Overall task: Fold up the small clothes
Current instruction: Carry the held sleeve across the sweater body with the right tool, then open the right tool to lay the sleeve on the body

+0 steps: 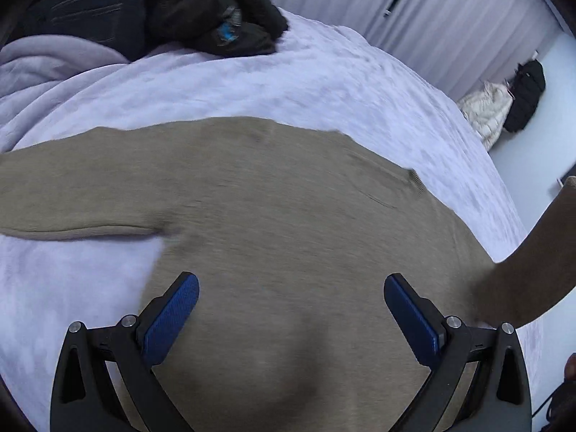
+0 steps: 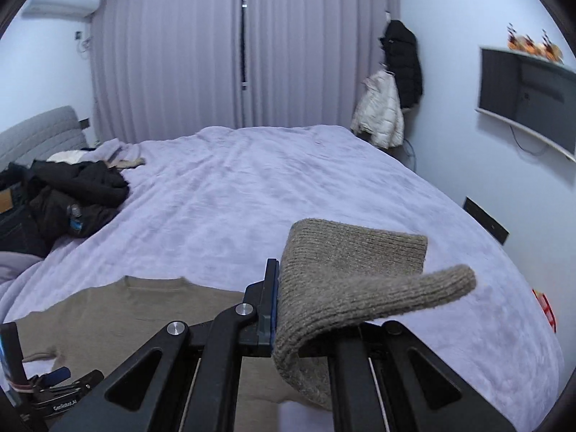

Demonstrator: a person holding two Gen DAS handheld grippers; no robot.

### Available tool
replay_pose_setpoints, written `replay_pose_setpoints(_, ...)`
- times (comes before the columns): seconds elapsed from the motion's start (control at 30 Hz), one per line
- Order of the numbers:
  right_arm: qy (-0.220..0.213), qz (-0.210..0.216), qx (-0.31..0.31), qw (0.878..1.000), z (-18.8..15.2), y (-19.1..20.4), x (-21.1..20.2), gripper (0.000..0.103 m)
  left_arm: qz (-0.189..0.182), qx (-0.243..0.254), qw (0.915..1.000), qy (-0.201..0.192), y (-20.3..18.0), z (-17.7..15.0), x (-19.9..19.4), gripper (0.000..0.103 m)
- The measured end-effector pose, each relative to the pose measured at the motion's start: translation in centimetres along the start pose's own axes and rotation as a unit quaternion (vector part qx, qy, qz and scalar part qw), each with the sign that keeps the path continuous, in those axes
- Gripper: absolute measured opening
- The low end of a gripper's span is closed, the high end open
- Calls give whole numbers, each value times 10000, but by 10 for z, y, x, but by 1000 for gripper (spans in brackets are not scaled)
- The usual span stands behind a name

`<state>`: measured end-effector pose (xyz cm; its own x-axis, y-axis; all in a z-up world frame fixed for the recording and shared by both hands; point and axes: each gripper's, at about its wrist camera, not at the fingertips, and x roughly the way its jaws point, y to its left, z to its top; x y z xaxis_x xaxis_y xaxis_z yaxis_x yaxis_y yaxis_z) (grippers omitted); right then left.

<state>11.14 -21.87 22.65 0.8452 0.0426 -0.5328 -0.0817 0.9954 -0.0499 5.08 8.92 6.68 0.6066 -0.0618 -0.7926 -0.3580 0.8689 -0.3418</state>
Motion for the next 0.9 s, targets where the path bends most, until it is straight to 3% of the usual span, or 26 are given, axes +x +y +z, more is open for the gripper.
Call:
replay_pose_setpoints(0.2,539,571,-718,9943,-35,158,55,6,359,-668,9969,-226,114,-1,-30,103)
replay_pose_setpoints(0.37,1308,514,-1435,9796,-97,237,110,6,242,-1021,9944,-154,163,-16,-31,103)
replay_pose_setpoints(0.43,1726,729,-1657,9682,-121,255,129,8,158,-1087,9939,-105,171,-20,-28,103)
replay_pose_setpoints(0.47,1943,856,-1805,9604,-130,264,135,10,133,-1113,9937,-89,172,-21,-25,103)
replay_pose_setpoints(0.5,2132,963,-1994,9516,-139,271,138,22,113,-1131,9935,-87,173,-23,-27,103)
replay_pose_setpoints(0.53,2106,1024,-2157,9480,-145,278,130,41,88,-1151,9933,-92,173,-23,-26,103)
replay_pose_setpoints(0.57,1973,1068,-2261,9479,-143,281,122,51,69,-1148,9933,-104,171,-22,-27,103)
replay_pose_setpoints(0.6,1783,1127,-2311,9498,-139,277,111,71,54,-1132,9935,-117,169,-22,-30,103)
replay_pose_setpoints(0.63,1616,1211,-2302,9520,-132,270,99,80,37,-1090,9939,-164,164,-19,-33,103)
replay_pose_setpoints(0.77,1264,1721,-1933,9576,-104,214,67,80,-79,-719,9968,-347,126,-6,-39,103)
replay_pose_setpoints(0.9,1531,1530,-1184,9691,-96,123,107,81,-148,-88,9997,-155,61,5,-14,103)
